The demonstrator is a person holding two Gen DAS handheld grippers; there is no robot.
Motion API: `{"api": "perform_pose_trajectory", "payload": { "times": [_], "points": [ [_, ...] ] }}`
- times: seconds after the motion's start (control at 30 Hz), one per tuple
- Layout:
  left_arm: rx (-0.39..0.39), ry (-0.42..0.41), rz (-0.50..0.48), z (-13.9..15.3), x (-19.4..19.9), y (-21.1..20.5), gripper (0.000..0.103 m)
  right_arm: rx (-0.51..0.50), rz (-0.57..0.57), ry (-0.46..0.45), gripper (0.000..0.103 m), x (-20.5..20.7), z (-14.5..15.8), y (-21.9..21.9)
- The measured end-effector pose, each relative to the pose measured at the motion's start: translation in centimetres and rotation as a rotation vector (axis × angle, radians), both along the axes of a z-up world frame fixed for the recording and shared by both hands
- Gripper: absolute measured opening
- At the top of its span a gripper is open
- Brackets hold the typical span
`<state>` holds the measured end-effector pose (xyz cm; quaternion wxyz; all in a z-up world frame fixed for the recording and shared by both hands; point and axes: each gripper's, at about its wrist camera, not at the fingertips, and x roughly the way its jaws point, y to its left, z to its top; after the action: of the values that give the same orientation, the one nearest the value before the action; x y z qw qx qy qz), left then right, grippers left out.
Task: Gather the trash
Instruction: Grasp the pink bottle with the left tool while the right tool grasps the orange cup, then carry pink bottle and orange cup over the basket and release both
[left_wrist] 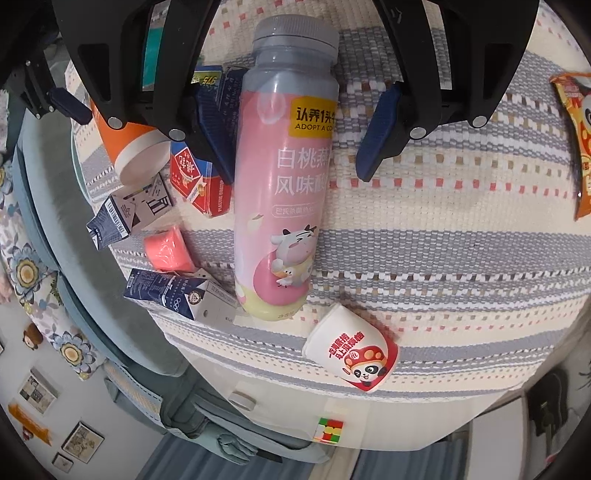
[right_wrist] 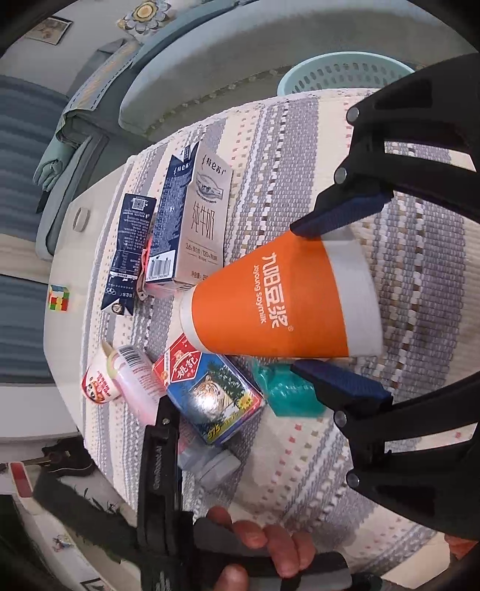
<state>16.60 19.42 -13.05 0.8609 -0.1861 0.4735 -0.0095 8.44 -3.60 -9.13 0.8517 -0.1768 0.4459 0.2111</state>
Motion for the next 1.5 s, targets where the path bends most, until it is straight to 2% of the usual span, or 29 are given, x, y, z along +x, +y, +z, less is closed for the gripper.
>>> {"api": "perform_pose_trajectory", "payload": {
  "times": [0.13,0.27,0.4,0.43,0.5,0.53,0.6,0.67,0.87,1.03,1.23,1.37,1.5],
  "points": [
    [0.023,-0.003,-0.004,-0.1,0.3,-0.1,0.067,-0.007,-0.028,-0.014,0.069,0.6,-0.5,0.0],
    [0.063,-0.007,-0.013,-0.3,0.6,-0.8,0.069,0.028,-0.049,-0.01,0.069,1.4,-0.6,-0.5],
    [0.085,-0.013,-0.016,-0.4,0.8,-1.1,0.07,-0.002,-0.082,-0.019,0.066,2.1,-1.1,-0.4],
    [0.09,-0.015,-0.017,-0.4,0.9,-1.2,0.068,0.002,-0.088,-0.025,0.065,2.2,-1.1,-0.6],
    [0.114,-0.019,-0.014,-0.4,0.9,-1.3,0.056,0.037,-0.091,-0.022,0.06,2.2,-0.8,-1.1],
    [0.101,-0.025,-0.023,-0.3,0.8,-1.2,0.045,0.063,-0.091,-0.019,0.057,2.2,-0.5,-1.5],
    [0.08,-0.029,-0.012,-0.3,0.2,-0.9,0.045,0.123,-0.09,-0.013,0.049,2.1,0.4,-2.3],
    [0.067,-0.038,-0.004,-0.3,-0.5,-0.6,0.045,0.189,-0.089,0.005,0.047,2.0,1.3,-3.1],
    [0.024,-0.107,-0.016,1.7,-3.6,-0.5,0.045,0.289,-0.108,0.047,0.045,1.5,2.5,-4.9],
    [-0.025,-0.181,-0.055,4.4,-6.6,-1.9,0.045,0.351,-0.143,0.023,0.045,0.5,4.9,-7.3],
    [-0.047,-0.292,-0.161,9.8,-7.6,-6.9,0.045,0.385,-0.225,-0.11,0.045,-1.1,10.0,-12.9],
    [-0.053,-0.355,-0.258,13.4,-7.2,-12.6,0.045,0.395,-0.301,-0.181,0.045,-1.8,12.4,-18.0],
    [-0.058,-0.361,-0.344,15.7,-5.6,-18.9,0.045,0.411,-0.419,-0.208,0.045,-1.6,13.6,-23.9]
  ]
}}
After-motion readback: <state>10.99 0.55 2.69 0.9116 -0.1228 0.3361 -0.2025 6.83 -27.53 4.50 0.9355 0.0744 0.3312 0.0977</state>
